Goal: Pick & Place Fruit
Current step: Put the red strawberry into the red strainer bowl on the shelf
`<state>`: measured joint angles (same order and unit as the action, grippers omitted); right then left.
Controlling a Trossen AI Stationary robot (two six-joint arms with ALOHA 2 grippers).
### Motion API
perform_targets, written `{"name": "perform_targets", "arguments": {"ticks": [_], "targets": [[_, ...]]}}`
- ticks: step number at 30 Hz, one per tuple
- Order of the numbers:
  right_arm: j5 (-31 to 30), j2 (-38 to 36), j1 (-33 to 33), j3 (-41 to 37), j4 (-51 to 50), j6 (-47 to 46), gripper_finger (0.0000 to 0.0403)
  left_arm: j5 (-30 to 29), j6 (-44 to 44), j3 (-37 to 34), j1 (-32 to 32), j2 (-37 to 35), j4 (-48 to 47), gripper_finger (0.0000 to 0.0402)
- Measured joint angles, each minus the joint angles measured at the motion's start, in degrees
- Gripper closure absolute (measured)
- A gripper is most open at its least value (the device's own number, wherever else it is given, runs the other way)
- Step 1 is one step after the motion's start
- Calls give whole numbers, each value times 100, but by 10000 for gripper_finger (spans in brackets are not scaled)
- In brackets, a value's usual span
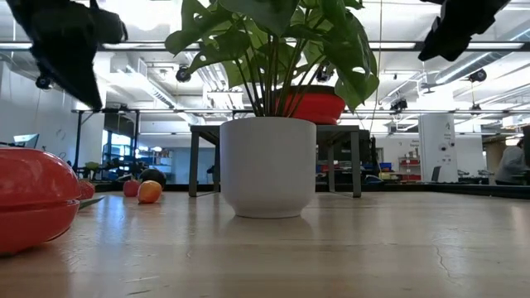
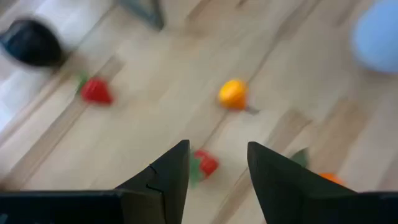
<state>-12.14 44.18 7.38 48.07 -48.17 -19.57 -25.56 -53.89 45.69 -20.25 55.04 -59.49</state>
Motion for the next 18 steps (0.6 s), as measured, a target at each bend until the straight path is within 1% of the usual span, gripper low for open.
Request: {"name": "perform_targets", "arguments": {"ticks": [3, 7, 13, 16, 18], "targets": [[-2, 11, 0, 0, 91, 10, 394, 173, -350, 0, 0, 230, -214, 235], [-2, 55, 0, -9, 101, 50, 394, 399, -267, 2, 0, 497, -209, 235], [-4, 77, 0, -13, 99, 47, 394, 493, 454, 2, 0, 847, -207, 235], [-4, 81, 0, -13, 96, 62, 394, 500, 1224, 2, 0, 985, -207, 235], [-4, 81, 0, -13, 93, 68, 394, 501, 1576, 2, 0, 1085, -205, 235]]}}
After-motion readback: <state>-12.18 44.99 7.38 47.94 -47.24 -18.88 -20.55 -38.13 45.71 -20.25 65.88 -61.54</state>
